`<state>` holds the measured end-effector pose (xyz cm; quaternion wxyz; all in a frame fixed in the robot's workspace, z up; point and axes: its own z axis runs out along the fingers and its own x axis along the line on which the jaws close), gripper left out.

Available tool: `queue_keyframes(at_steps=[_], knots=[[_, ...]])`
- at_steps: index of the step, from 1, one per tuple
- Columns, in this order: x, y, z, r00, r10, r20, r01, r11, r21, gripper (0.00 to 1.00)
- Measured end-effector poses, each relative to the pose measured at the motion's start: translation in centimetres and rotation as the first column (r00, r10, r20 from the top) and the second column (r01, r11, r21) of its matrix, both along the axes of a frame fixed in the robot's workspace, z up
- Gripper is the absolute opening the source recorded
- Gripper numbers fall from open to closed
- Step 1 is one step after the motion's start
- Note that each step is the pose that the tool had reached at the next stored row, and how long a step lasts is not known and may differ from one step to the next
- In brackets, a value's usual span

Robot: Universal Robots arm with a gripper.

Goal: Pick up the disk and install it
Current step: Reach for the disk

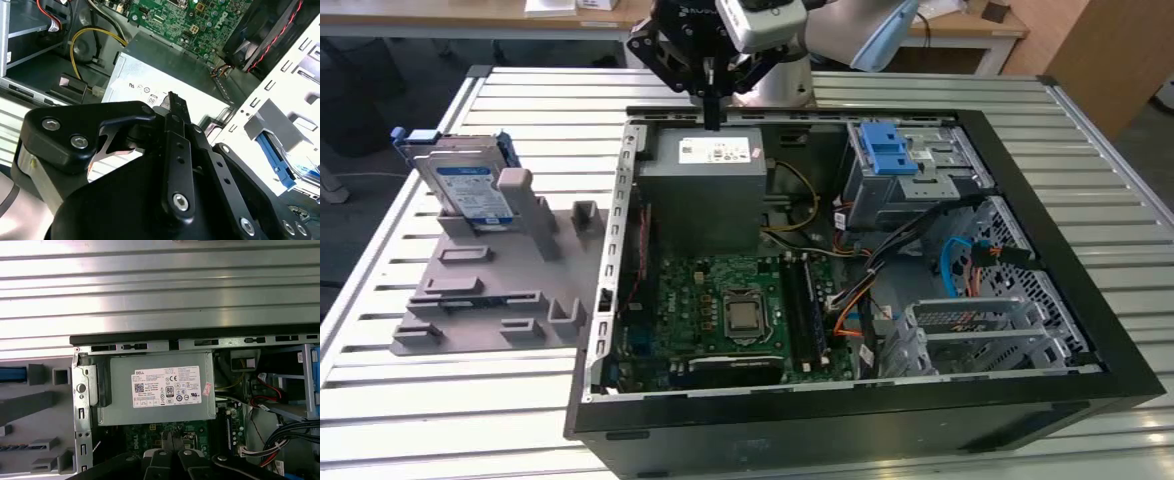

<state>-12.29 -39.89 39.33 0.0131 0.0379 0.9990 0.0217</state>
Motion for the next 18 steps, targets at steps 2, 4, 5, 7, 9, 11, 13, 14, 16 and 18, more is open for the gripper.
queue_keyframes(at_steps=[2, 4, 5, 7, 9, 11, 13, 14, 16, 18], knots=[[-0.1, 0.0, 0.0, 1.0, 0.0, 0.0001, 0.0, 1.0, 0.0001, 0.11], [-0.2, -0.01, 0.0, 1.0, 0.0, 0.0, 0.0, 1.0, 0.0, 0.11], [-0.3, -0.01, 0.0, 1.0, 0.0, 0.0, 0.0, 1.0, -0.0001, 0.11], [-0.5, 0.01, 0.0, 1.0, 0.0, 0.0, 0.0, 1.0, 0.0001, 0.11], [-0.7, 0.05, 0.0, 1.0, 0.0, 0.0, 0.0, 1.0, 0.0, 0.11], [-1.0, 0.1, 0.0, 1.0, 0.0, 0.0, 0.0, 1.0, 0.0, 0.11], [-1.2, 0.15, -0.01, 1.0, 0.0, 0.0, 0.0, 1.0, 0.0001, 0.11], [-1.3, 0.17, -0.01, 1.0, 0.0, 0.0001, 0.0, 1.0, 0.0001, 0.11], [-1.6, 0.21, 0.0, 1.0, 0.0, -0.0001, 0.0, 1.0, -0.0001, 0.11], [-1.7, 0.22, -0.01, 1.0, 0.0, -0.0001, 0.0, 1.0, 0.0, 0.11]])
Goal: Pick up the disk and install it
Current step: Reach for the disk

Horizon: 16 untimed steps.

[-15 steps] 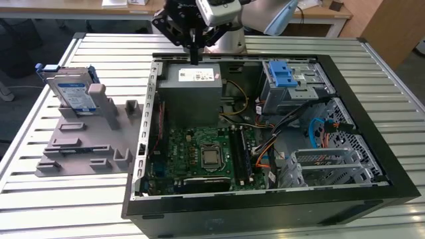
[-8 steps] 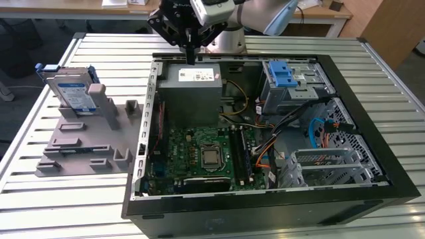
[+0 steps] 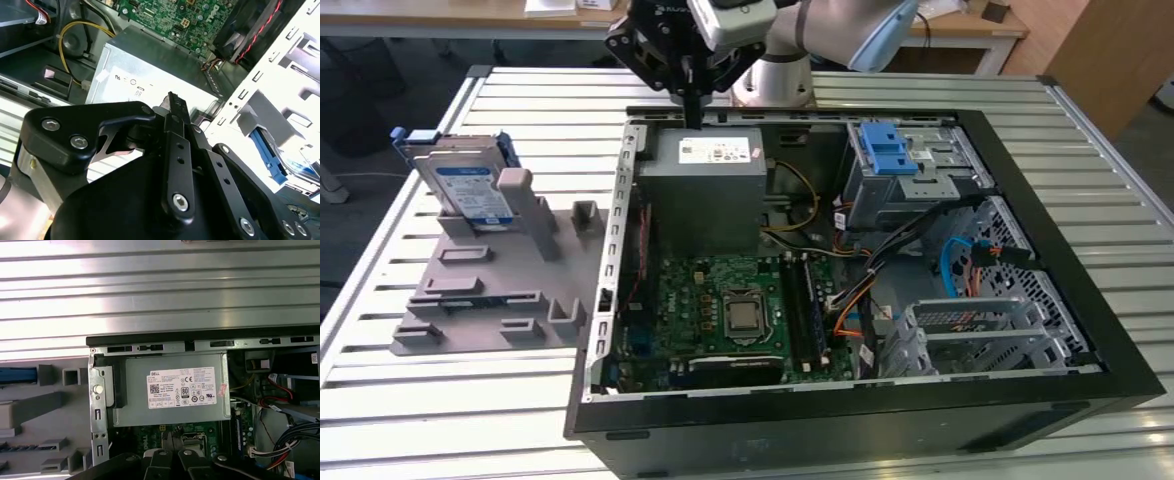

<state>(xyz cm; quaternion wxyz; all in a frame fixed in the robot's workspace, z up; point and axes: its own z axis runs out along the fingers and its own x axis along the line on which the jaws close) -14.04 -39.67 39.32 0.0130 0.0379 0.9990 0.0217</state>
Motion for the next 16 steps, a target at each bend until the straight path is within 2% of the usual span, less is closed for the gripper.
queue_keyframes(at_steps=[16], knots=[[-2.0, 0.2, 0.0, 1.0, 0.0, -0.0001, 0.0, 1.0, 0.0, 0.11]])
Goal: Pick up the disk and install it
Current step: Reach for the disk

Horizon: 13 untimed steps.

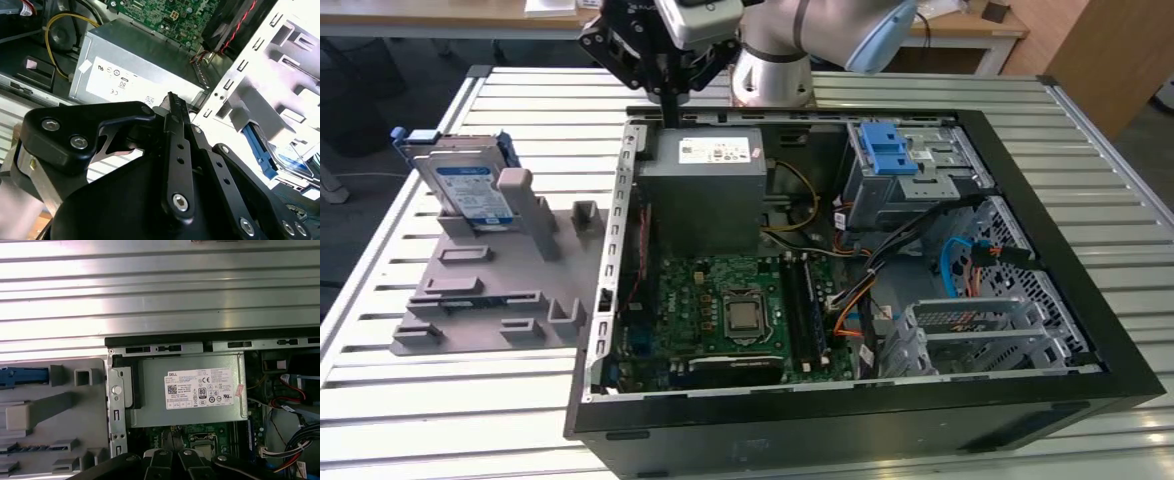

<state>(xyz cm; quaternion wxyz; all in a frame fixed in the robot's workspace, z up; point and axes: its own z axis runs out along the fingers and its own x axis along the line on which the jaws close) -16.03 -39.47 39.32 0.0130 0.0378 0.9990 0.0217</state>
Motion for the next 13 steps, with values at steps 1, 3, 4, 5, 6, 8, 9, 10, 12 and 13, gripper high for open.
queue_keyframes(at_steps=[1, 3, 4, 5, 6, 8, 9, 10, 12, 13], knots=[[-0.1, 0.01, 0.0, 1.0, 0.0, 0.0, 0.0, 1.0, 0.0, 0.11], [-0.4, 0.04, -0.01, 1.0, 0.0, 0.0001, 0.0, 1.0, 0.0001, 0.11], [-0.5, 0.05, 0.0, 1.0, 0.0, 0.0, 0.0, 1.0, 0.0, 0.11], [-0.7, 0.07, -0.01, 1.0, 0.0, 0.0, 0.0, 1.0, 0.0001, 0.11], [-0.8, 0.08, -0.01, 1.0, 0.0, 0.0, 0.0, 1.0, 0.0, 0.11], [-1.1, 0.11, -0.01, 1.0, 0.0, 0.0, 0.0, 1.0, 0.0, 0.11], [-1.2, 0.13, -0.01, 1.0, 0.0, 0.0, 0.0, 1.0, 0.0, 0.11], [-1.3, 0.14, -0.01, 1.0, 0.0, 0.0, 0.0, 1.0, 0.0, 0.11], [-1.6, 0.17, -0.01, 1.0, 0.0, 0.0, 0.0, 1.0, 0.0, 0.11], [-1.7, 0.19, -0.01, 1.0, 0.0, 0.0, 0.0, 1.0, 0.0, 0.11]])
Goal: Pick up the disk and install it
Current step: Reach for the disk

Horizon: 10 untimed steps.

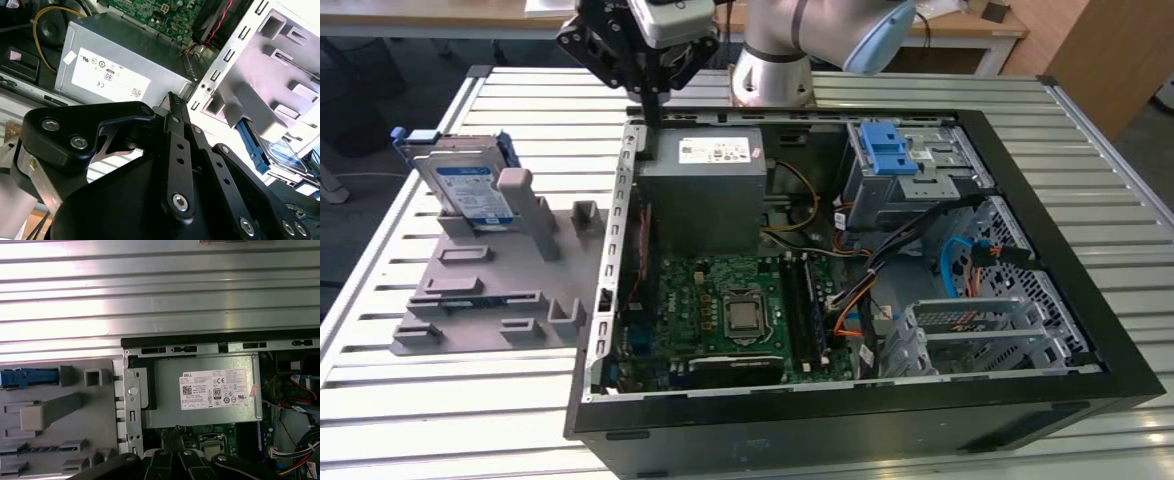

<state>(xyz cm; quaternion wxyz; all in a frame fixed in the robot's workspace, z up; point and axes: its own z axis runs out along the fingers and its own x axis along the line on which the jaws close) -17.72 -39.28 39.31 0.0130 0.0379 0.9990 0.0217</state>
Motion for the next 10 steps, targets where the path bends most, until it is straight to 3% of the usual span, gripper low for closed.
queue_keyframes(at_steps=[10], knots=[[-1.2, 0.13, -0.01, 1.0, 0.0, -0.0001, 0.0, 1.0, -0.0001, 0.11]])
